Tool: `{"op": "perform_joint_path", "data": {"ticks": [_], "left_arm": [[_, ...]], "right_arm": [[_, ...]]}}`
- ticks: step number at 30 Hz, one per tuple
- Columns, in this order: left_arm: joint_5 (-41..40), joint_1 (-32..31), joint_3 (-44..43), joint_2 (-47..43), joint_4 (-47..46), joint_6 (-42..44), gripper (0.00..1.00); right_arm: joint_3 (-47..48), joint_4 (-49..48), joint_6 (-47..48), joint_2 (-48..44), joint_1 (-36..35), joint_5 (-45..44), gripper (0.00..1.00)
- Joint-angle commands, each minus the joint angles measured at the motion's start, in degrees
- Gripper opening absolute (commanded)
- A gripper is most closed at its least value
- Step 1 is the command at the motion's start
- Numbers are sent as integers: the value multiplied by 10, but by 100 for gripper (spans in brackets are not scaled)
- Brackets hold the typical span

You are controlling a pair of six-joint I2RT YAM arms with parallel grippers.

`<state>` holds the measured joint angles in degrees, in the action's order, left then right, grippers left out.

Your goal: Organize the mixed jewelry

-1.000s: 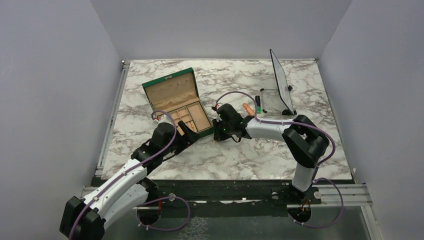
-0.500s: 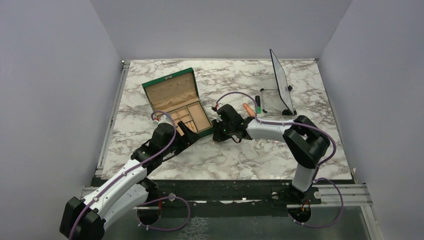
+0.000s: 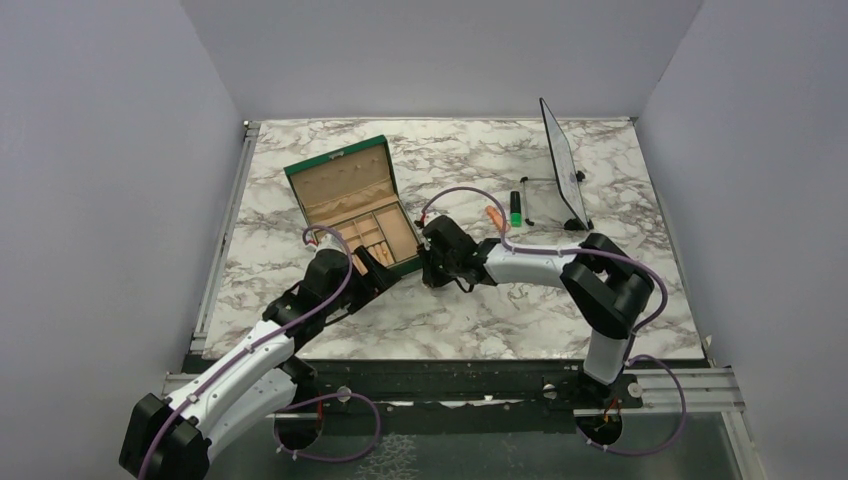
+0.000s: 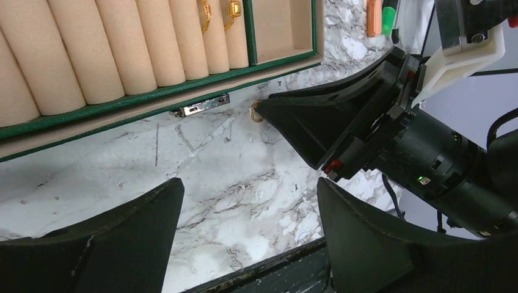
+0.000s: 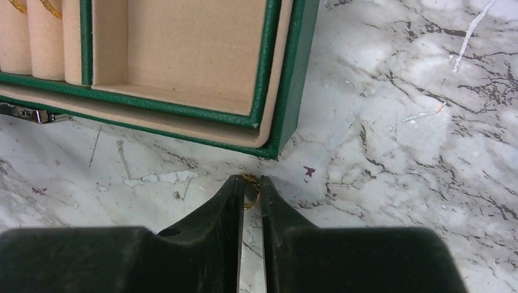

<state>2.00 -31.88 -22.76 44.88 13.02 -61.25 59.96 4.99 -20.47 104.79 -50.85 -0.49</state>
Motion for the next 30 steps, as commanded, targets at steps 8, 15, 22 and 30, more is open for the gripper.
{"op": "perform_joint_path", "data": {"ticks": [8, 15, 22, 30], "left_arm": [[-4, 4, 16, -6, -16, -10, 81], [34, 4, 14, 28, -40, 7, 88], [103, 4, 27, 67, -136, 22, 83], [181, 4, 75, 79, -309, -6, 59]], "right_arm": [[16, 58, -52, 32, -20, -132, 2], [-48, 16, -126, -56, -20, -94, 1], [-109, -33, -238, -150, -20, -30, 1], [-138, -88, -317, -210, -20, 26, 1]]}}
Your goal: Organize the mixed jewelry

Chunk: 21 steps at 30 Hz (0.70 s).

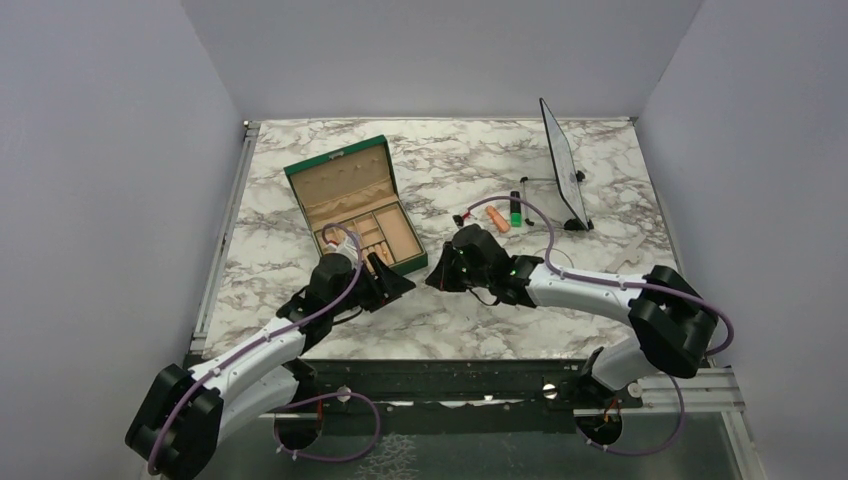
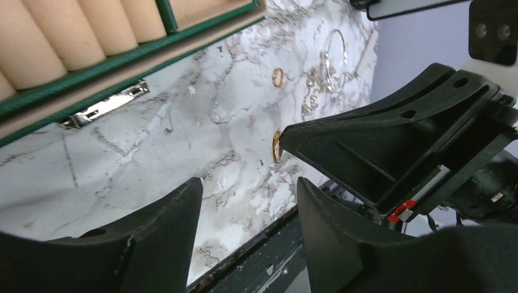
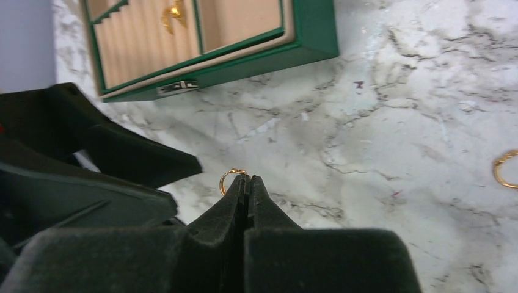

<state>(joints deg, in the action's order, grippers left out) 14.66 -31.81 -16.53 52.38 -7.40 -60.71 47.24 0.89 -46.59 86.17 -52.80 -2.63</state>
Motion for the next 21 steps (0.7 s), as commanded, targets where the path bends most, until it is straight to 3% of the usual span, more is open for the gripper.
{"op": "perform_joint_path", "data": {"ticks": [1, 21], "left_arm": [[57, 3, 11, 5, -107, -9, 56], [66, 3, 23, 5, -147, -27, 9]], "right_arm": [[-12, -50, -65, -29, -1, 54, 1], [-29, -81, -106, -60, 0, 86, 1]]}}
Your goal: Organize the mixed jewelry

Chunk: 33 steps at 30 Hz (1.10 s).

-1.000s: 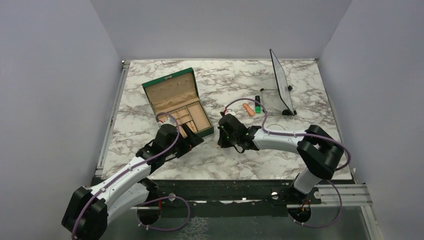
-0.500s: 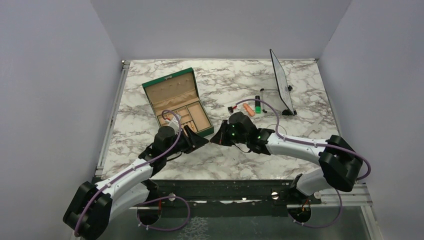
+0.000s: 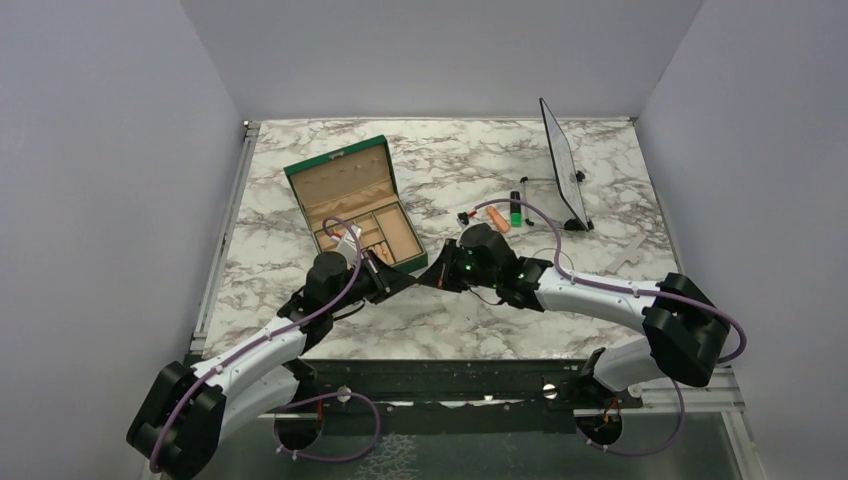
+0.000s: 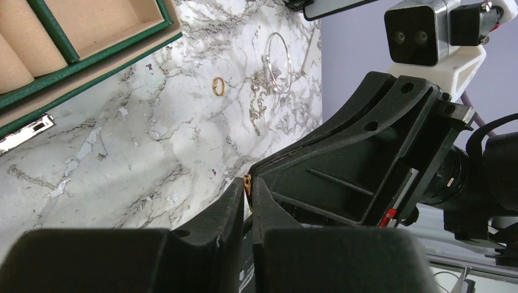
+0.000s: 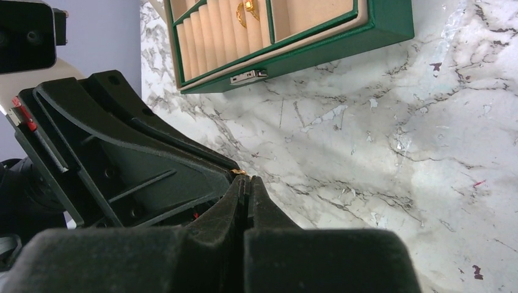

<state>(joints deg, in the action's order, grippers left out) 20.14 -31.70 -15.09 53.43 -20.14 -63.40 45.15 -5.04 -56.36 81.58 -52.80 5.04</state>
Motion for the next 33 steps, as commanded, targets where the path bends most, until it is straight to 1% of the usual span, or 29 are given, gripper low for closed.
{"op": "perform_joint_path", "data": {"ticks": [1, 3, 8, 10, 12, 14, 17, 20, 23, 28, 30, 33], "left_arm": [[11, 2, 9, -6, -19, 0, 6], [10, 2, 10, -6, -19, 1, 0], [10, 2, 9, -8, -19, 5, 0], [9, 2, 8, -11, -18, 8, 0], [11, 2, 5, -14, -17, 13, 0], [17, 2, 1, -17, -15, 19, 0], [33, 3, -9, -20, -11, 34, 0], [64, 4, -31, -18, -8, 54, 0], [111, 5, -59, -12, -8, 77, 0], [192, 8, -104, 0, -7, 105, 0], [215, 8, -118, 3, -7, 112, 0], [245, 8, -138, 5, -7, 123, 0]], "right_arm": [[-8, -22, -8, -16, -1, 8, 1], [-8, -22, -7, -16, 0, 7, 1], [-9, -15, -3, -26, 0, -2, 1], [-16, -18, 9, -39, 0, -6, 6], [-32, -26, 23, -60, 2, -11, 13], [-58, -54, 36, -87, 10, 1, 21], [-88, -106, 57, -117, 41, 72, 32], [-89, -135, 80, -129, 66, 164, 42], [-88, -163, 84, -129, 97, 248, 48], [-106, -221, 72, -137, 136, 338, 59], [-113, -251, 68, -136, 138, 369, 61], [-123, -296, 51, -134, 138, 406, 60]]}}
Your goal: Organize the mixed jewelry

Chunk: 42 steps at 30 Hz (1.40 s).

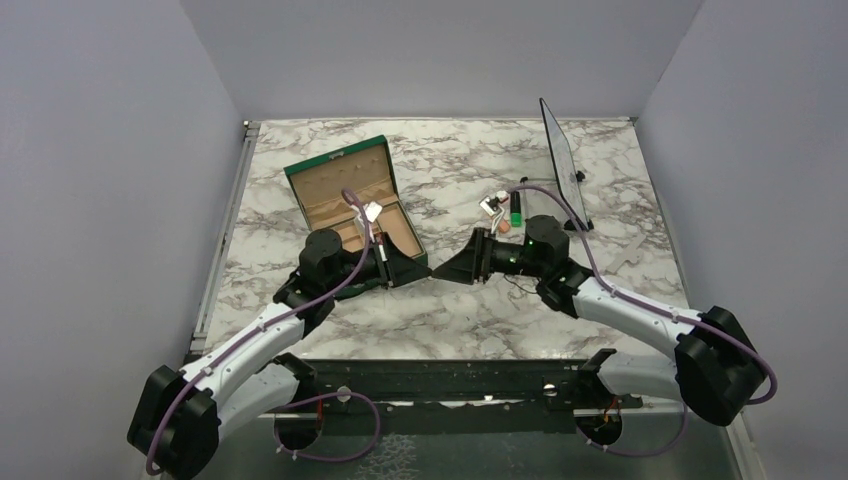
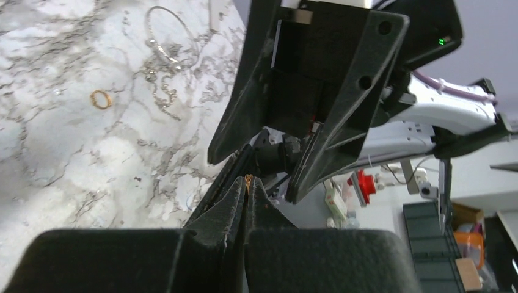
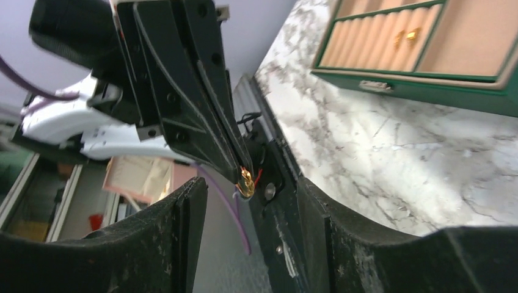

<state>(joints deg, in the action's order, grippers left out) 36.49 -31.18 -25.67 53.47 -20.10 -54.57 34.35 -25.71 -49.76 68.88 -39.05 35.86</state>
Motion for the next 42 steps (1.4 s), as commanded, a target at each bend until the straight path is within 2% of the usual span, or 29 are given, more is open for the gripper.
{"op": "perform_joint_path", "data": {"ticks": [1, 6, 10, 19, 24, 30, 33, 42], "left_arm": [[88, 2, -36, 4, -7, 37, 0], [104, 2, -50, 2, -8, 44, 0], [114, 2, -49, 4, -12, 46, 0], [114, 2, -46, 2, -13, 45, 0], [110, 2, -44, 2, -13, 45, 0], [108, 2, -49, 5, -14, 40, 0], [111, 2, -49, 4, -15, 39, 0], [114, 2, -61, 4, -17, 35, 0]], "right_arm": [[-21, -109, -24, -8, 0, 105, 59], [-51, -185, -59, -17, 0, 120, 45], [-59, -204, -68, -21, 0, 111, 37], [-59, -208, -82, -15, 1, 82, 36], [-56, -213, -83, -5, 0, 93, 29], [-58, -214, -81, 0, 0, 94, 27], [-53, -210, -80, 6, 0, 94, 22], [-44, -236, -92, 16, 0, 85, 2]]}}
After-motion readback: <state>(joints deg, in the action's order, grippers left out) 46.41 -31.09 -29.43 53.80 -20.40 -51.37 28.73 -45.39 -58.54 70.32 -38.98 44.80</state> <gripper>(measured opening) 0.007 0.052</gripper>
